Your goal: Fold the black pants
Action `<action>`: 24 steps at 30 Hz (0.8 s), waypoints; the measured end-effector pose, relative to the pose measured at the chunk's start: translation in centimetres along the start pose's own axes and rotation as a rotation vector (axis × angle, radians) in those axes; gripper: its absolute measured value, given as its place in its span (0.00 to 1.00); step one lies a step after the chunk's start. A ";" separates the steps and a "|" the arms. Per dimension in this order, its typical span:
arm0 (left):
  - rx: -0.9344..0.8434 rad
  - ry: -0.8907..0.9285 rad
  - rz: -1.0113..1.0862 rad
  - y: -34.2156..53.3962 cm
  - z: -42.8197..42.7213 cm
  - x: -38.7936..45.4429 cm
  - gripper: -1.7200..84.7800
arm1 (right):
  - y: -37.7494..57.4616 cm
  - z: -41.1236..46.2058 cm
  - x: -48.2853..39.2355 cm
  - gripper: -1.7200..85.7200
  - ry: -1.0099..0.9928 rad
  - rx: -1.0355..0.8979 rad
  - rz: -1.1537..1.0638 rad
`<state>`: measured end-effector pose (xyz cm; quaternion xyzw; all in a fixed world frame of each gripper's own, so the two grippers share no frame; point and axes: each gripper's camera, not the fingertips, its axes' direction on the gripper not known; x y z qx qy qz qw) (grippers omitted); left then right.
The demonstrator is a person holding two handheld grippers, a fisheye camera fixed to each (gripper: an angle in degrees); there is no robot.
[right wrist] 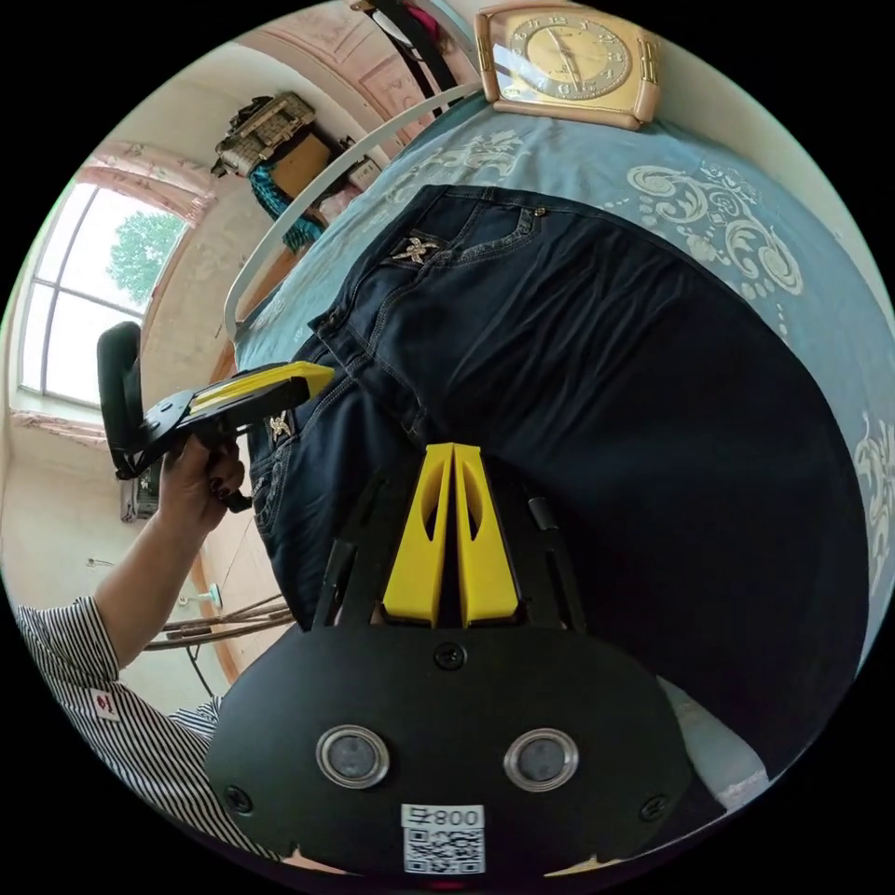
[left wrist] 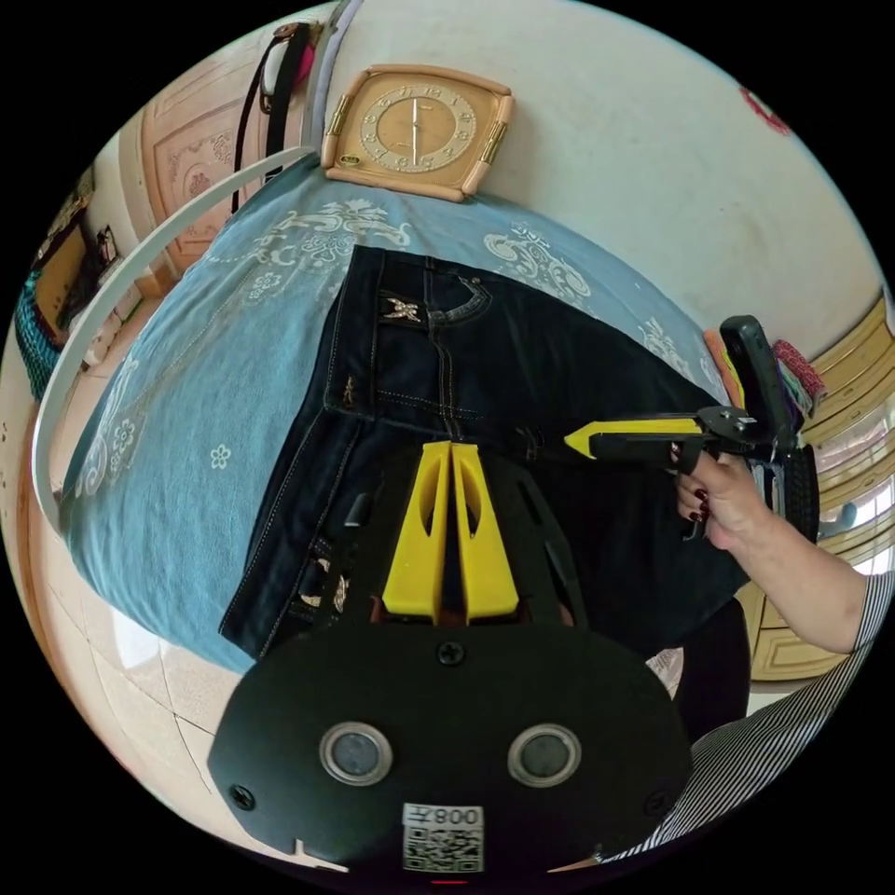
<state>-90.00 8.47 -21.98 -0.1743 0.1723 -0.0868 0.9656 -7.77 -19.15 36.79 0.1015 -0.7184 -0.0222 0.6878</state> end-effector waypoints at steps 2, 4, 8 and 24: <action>0.000 0.016 -0.010 1.3 -0.5 -0.1 0.02 | 0.7 -5.3 -0.7 0.02 -0.025 0.075 0.007; -0.001 0.041 -0.035 2.8 -1.1 -0.4 0.02 | 2.0 -9.5 -0.6 0.02 -0.044 0.115 0.025; 0.030 0.117 -0.165 7.5 -2.9 -1.6 0.03 | 9.0 -19.0 1.3 0.02 -0.126 0.193 0.128; 0.053 0.328 -0.317 11.0 -4.9 -0.8 0.05 | 33.5 -39.2 5.4 0.02 -0.185 0.313 0.636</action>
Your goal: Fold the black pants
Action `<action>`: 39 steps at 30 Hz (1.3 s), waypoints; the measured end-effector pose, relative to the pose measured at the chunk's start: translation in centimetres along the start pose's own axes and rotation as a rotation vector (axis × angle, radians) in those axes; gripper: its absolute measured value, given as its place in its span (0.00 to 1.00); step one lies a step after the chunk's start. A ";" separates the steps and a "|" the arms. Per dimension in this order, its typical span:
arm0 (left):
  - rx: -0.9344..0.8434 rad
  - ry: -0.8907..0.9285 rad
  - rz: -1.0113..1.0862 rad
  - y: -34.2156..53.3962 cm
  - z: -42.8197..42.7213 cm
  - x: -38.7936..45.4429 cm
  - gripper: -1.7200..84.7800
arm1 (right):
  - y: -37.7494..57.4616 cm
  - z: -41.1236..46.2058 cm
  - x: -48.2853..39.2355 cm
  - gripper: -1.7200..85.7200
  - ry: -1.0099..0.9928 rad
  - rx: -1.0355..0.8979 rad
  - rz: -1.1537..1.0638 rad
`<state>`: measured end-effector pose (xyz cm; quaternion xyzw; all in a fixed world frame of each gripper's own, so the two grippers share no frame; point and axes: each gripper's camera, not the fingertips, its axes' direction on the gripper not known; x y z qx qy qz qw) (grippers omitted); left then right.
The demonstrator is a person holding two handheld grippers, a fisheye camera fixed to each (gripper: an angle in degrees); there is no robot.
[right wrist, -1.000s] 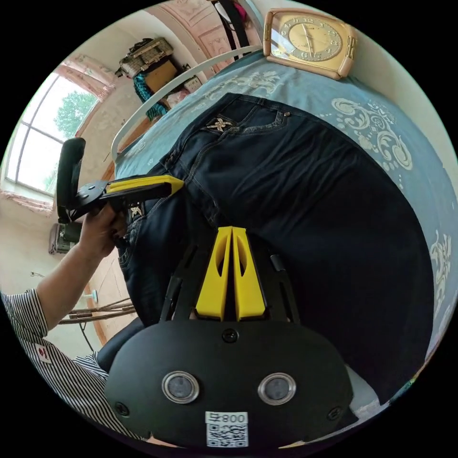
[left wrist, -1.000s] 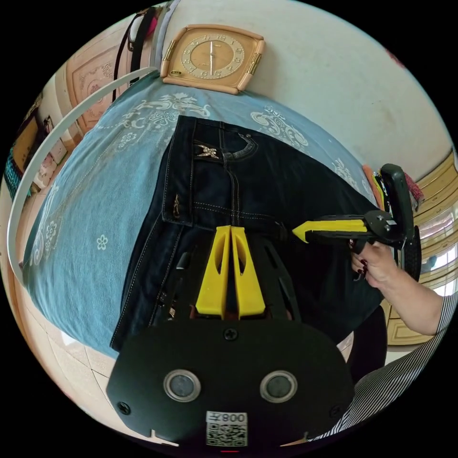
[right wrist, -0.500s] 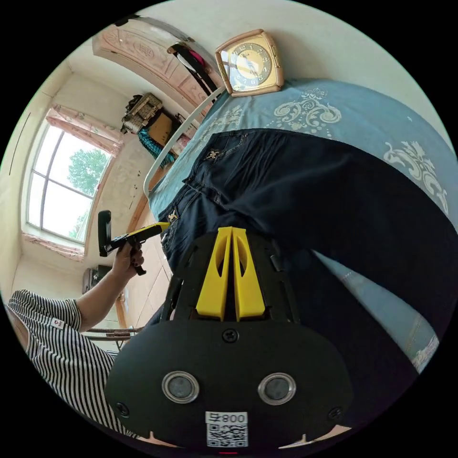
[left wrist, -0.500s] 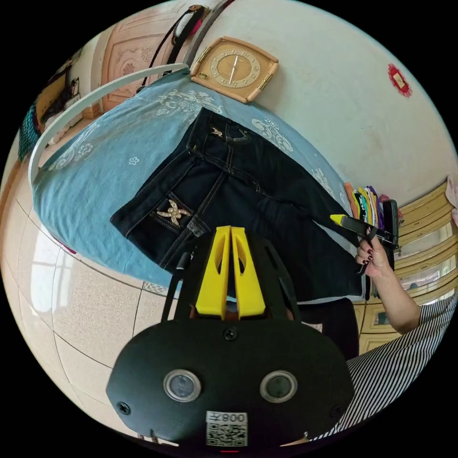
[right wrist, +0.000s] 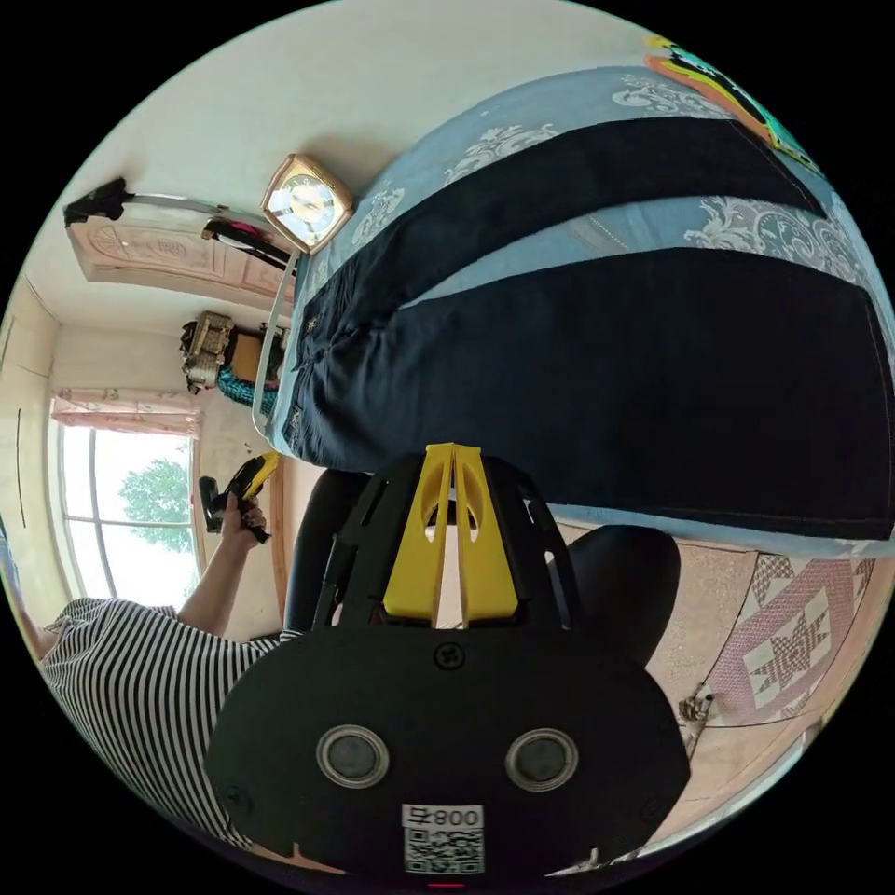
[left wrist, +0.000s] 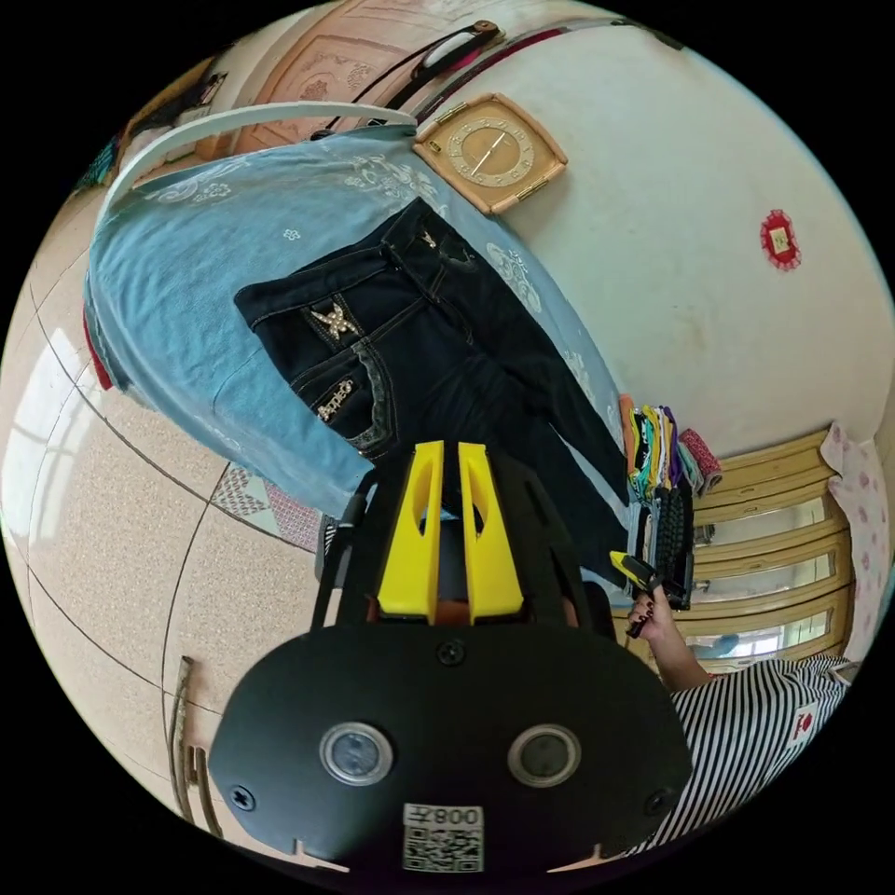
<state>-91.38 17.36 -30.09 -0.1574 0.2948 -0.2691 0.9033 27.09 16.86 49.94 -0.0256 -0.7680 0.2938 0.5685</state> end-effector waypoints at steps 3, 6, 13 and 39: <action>-0.060 -0.039 0.027 -1.2 1.9 1.2 0.05 | -0.7 -2.7 0.7 0.02 0.033 0.054 0.084; -0.190 -0.145 -0.009 -2.0 4.9 0.9 0.04 | -1.2 -3.6 2.1 0.02 0.168 0.020 0.162; -0.192 -0.140 0.023 -2.5 5.1 3.2 0.05 | -0.8 -14.4 1.7 0.03 0.291 0.194 0.232; -0.297 -0.207 0.134 -9.3 8.9 18.1 0.03 | 5.7 -25.1 20.0 0.05 0.117 0.489 0.721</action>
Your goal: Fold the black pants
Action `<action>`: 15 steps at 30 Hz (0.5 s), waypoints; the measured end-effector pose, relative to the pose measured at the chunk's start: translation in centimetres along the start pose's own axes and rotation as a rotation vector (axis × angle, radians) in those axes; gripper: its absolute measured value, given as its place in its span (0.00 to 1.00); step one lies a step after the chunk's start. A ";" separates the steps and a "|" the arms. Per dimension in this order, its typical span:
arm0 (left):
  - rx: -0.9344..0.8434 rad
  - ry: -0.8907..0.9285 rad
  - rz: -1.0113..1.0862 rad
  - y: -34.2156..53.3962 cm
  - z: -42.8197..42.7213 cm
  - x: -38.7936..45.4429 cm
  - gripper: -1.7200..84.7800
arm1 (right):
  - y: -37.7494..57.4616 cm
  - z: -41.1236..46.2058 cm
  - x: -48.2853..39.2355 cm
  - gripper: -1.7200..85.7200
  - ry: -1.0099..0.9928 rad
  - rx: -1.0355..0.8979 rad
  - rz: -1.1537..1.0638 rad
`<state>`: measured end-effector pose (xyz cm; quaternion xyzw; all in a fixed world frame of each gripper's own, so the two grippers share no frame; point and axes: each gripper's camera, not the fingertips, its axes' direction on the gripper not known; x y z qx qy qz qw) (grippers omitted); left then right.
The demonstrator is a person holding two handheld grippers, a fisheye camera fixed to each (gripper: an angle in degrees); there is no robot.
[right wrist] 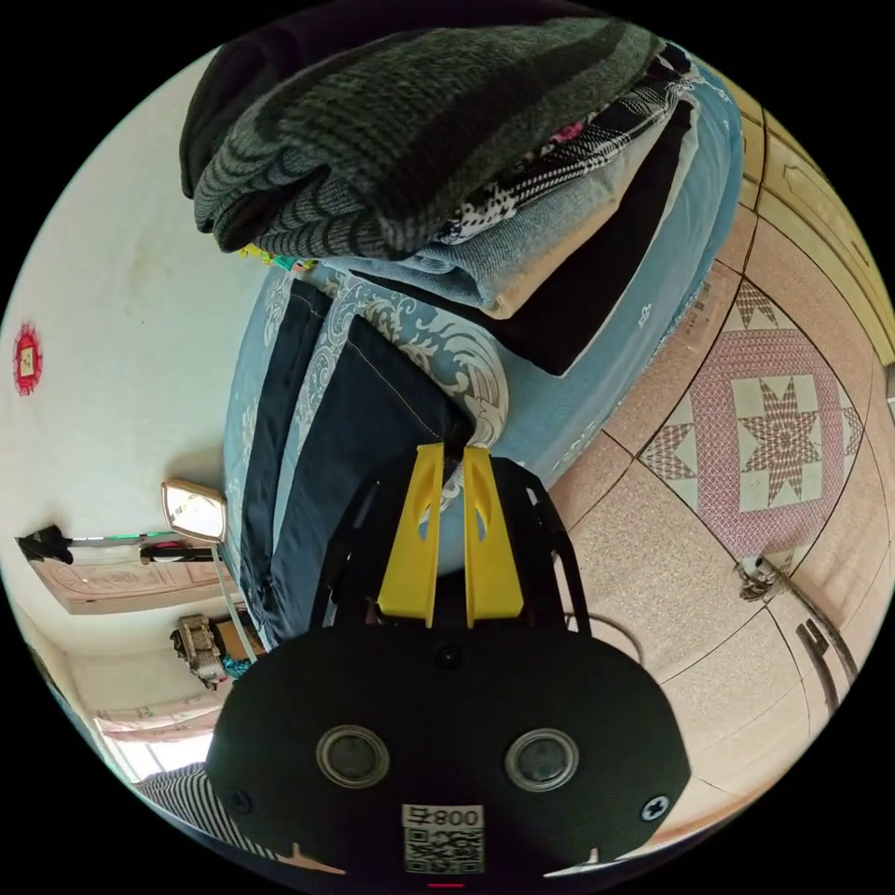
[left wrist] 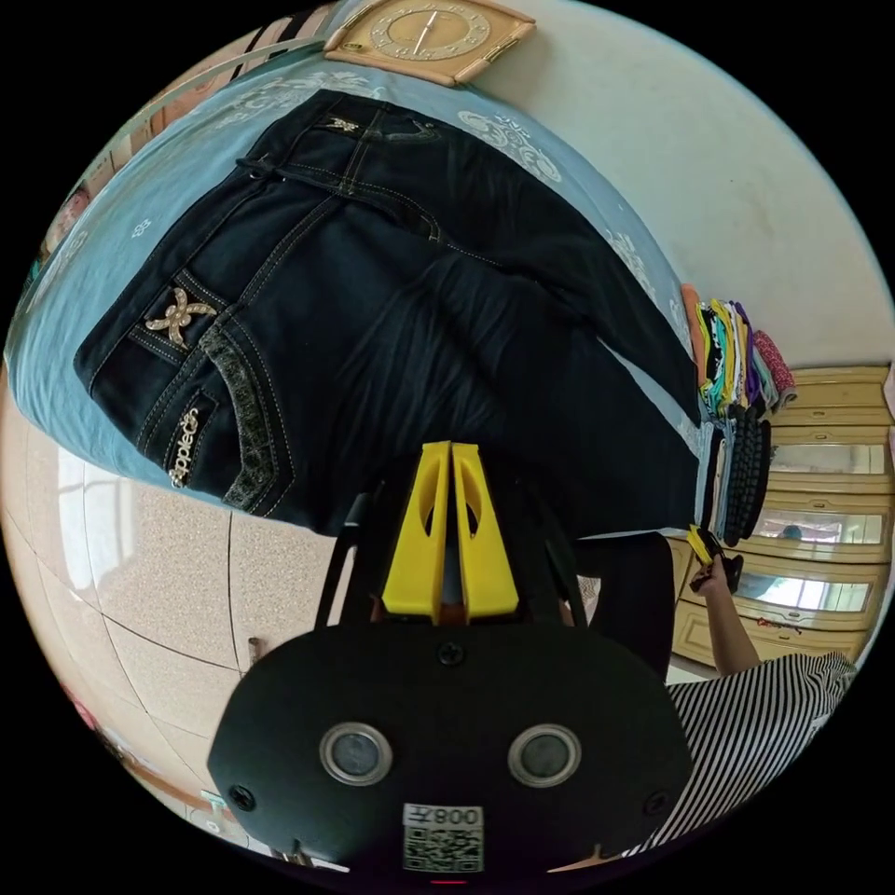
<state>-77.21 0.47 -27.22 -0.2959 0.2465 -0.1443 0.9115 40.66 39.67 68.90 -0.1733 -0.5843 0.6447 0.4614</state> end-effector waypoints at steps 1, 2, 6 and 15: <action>0.014 0.002 0.007 -0.2 -0.4 0.3 0.03 | 0.5 -0.2 0.0 0.05 0.019 0.018 -0.015; 0.044 0.006 0.020 -0.7 -1.1 1.0 0.03 | 1.1 -0.5 -0.2 0.04 0.073 0.043 -0.032; 0.133 0.018 0.092 -4.2 -3.6 3.0 0.05 | 3.3 -0.2 -2.1 0.04 0.162 0.089 -0.150; 0.161 -0.103 0.276 -17.9 -6.6 9.1 0.09 | 8.8 23.2 -24.5 0.05 -0.101 -0.267 -0.899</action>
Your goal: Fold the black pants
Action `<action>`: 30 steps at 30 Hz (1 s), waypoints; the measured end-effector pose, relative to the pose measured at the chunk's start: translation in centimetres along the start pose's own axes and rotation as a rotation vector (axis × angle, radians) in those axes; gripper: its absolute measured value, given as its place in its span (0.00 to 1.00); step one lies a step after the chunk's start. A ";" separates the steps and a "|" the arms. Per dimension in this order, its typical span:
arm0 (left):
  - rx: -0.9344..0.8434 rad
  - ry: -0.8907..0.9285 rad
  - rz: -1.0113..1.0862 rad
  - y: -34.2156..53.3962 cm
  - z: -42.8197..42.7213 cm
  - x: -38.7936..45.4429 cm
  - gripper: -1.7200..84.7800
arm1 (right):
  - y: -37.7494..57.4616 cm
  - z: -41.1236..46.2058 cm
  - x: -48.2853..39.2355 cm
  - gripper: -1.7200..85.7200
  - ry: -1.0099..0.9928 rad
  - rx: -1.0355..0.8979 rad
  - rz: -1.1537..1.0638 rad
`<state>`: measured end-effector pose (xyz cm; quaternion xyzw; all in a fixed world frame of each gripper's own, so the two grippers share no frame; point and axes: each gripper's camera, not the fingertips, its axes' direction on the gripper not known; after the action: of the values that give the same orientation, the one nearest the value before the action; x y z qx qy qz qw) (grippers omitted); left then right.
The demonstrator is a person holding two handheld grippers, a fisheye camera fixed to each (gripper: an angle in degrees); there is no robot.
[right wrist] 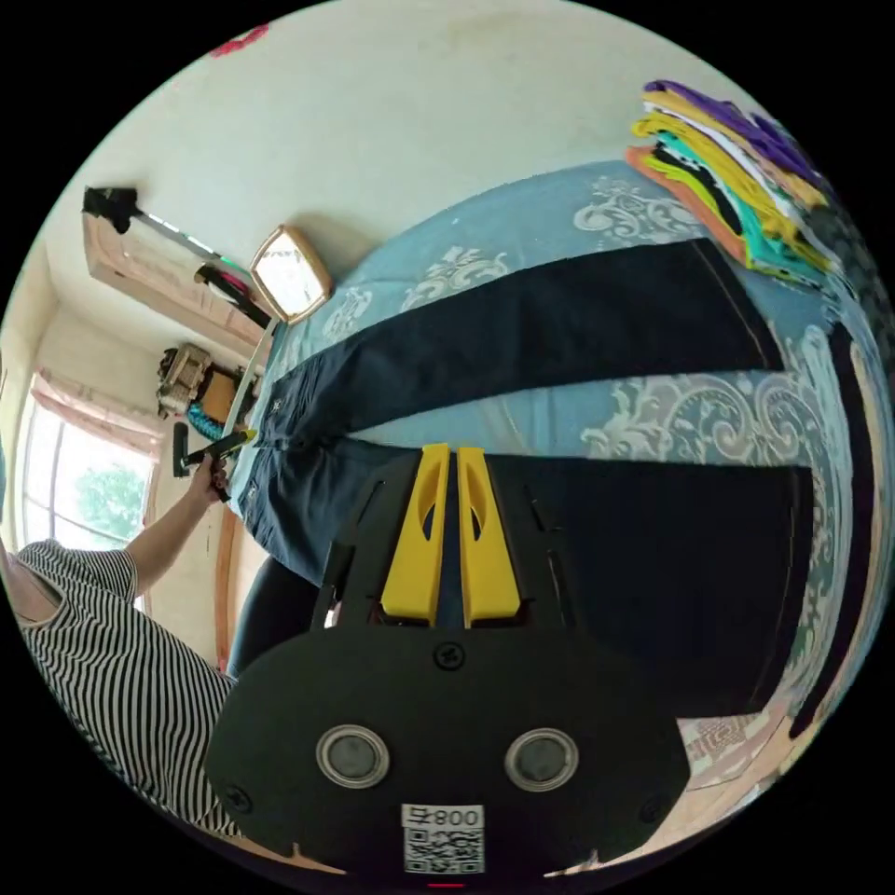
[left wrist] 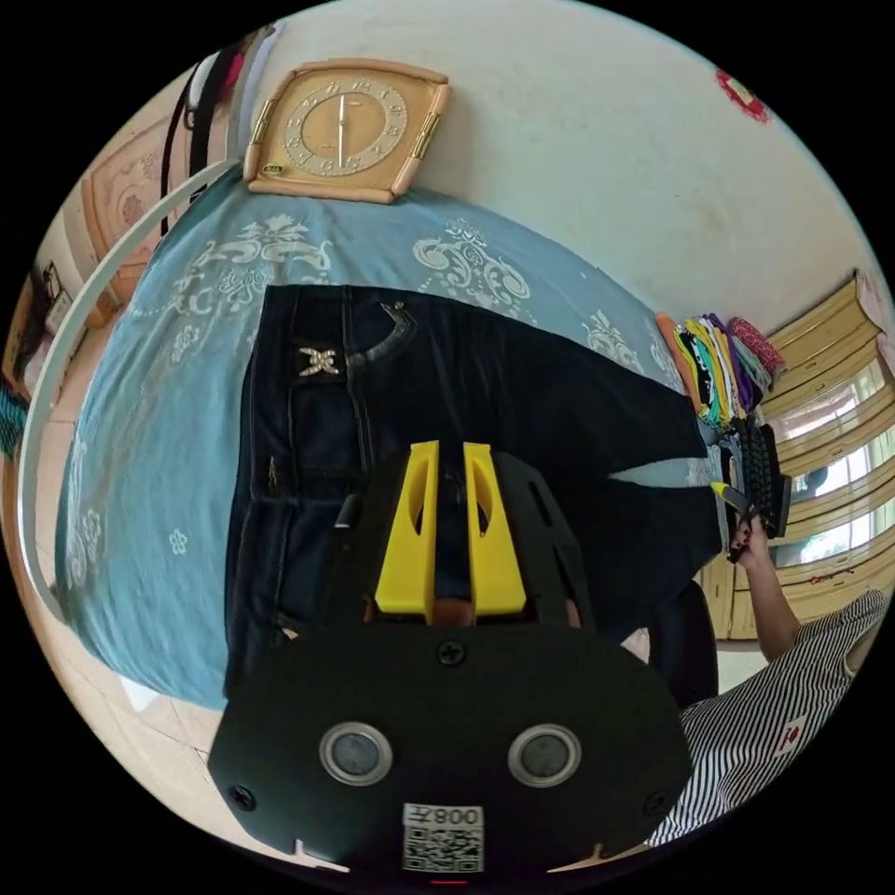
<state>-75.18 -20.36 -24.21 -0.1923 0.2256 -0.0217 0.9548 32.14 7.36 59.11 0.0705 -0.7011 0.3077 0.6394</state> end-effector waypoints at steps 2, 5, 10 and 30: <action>-0.021 -0.047 0.031 -3.1 0.0 0.5 0.09 | -5.3 8.2 -4.2 0.06 -0.030 -0.093 -0.180; -0.062 -0.100 0.076 -7.8 0.3 1.1 0.10 | -10.3 17.5 -8.7 0.08 -0.024 -0.179 -0.350; -0.166 -0.208 0.180 -14.3 1.4 2.5 0.12 | -14.5 28.5 -13.4 0.09 -0.006 -0.230 -0.552; -0.519 -0.261 0.521 -31.2 5.8 10.4 0.15 | -10.2 60.0 -11.2 0.10 0.278 -0.431 -0.889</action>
<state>-61.94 -48.48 -12.07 -0.3650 0.1415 0.3038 0.8686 -12.05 -35.44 52.47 0.1868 -0.5592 -0.1389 0.7957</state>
